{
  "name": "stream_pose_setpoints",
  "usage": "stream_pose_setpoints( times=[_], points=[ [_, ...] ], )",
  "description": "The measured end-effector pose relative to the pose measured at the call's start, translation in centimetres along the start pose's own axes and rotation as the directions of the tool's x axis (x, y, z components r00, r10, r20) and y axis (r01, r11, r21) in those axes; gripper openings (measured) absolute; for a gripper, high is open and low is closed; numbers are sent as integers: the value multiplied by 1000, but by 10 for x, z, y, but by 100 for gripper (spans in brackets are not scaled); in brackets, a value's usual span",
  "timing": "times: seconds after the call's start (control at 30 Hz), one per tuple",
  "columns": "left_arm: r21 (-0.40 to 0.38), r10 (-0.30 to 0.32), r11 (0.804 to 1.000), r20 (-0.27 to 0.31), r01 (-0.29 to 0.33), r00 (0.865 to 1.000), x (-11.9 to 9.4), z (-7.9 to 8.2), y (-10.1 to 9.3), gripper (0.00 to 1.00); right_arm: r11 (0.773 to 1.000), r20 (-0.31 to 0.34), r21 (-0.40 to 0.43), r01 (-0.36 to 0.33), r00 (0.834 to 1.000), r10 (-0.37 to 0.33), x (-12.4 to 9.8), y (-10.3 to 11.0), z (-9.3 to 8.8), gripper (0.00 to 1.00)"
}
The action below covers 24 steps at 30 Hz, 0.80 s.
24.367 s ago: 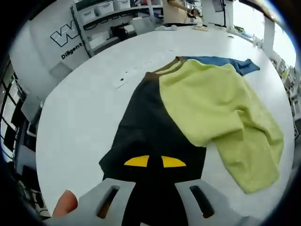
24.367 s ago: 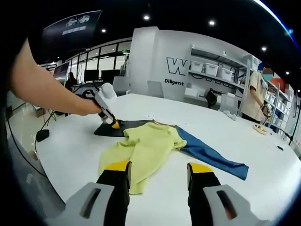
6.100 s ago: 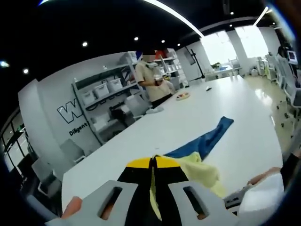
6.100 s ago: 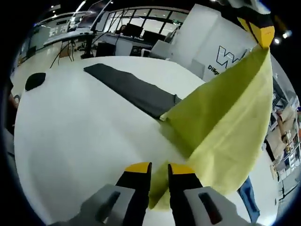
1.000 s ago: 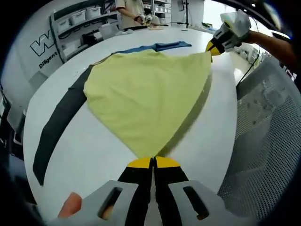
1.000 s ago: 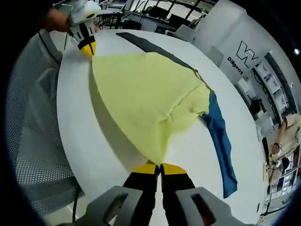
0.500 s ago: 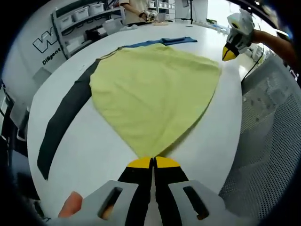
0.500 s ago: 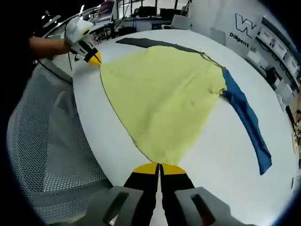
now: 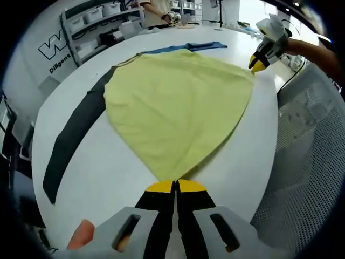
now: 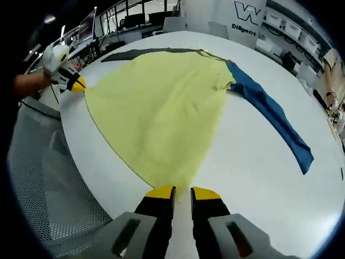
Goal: Fold the garment on the visible template until the final outline fits inside the template.
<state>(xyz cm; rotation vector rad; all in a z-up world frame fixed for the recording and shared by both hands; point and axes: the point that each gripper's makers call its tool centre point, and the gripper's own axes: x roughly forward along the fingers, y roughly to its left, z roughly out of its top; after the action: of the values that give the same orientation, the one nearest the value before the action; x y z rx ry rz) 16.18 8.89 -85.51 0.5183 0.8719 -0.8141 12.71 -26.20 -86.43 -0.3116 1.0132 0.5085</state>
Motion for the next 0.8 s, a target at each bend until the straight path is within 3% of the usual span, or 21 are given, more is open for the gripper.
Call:
stream_pose_setpoints(
  times=[0.27, 0.37, 0.47, 0.5, 0.57, 0.7, 0.8],
  points=[
    [-2, -2, 1000, -1, 2, 1000, 1, -1, -1, 0, 999, -14, 31, 6, 1000, -5, 5, 3, -2, 5],
    [-4, -2, 1000, 0, 2, 1000, 1, -2, -1, 0, 995, 0, 102, -6, 1000, 6, 7, 3, 0, 3],
    [-1, -1, 1000, 1, 1, 1000, 1, -2, 0, 0, 997, 7, 81, -14, 1000, 13, 8, 6, 1, 0],
    [-2, 0, 1000, 2, 0, 1000, 1, -2, 0, 0, 999, 17, 36, 19, 1000, -19, 6, 3, 5, 0],
    [-2, 3, 1000, 5, -3, 1000, 0, -1, 1, 0, 999, 31, 50, 8, 999, -10, 0, 10, 13, 0],
    [-3, 16, 1000, 4, -16, 1000, -2, -4, 5, 0, 993, 110, 102, -63, 993, 51, -21, 25, 39, 0],
    [-7, 21, 1000, 0, -21, 1000, -3, -6, 7, 0, 996, 6, 76, -40, 999, 39, -29, 24, 24, 0]
  ],
)
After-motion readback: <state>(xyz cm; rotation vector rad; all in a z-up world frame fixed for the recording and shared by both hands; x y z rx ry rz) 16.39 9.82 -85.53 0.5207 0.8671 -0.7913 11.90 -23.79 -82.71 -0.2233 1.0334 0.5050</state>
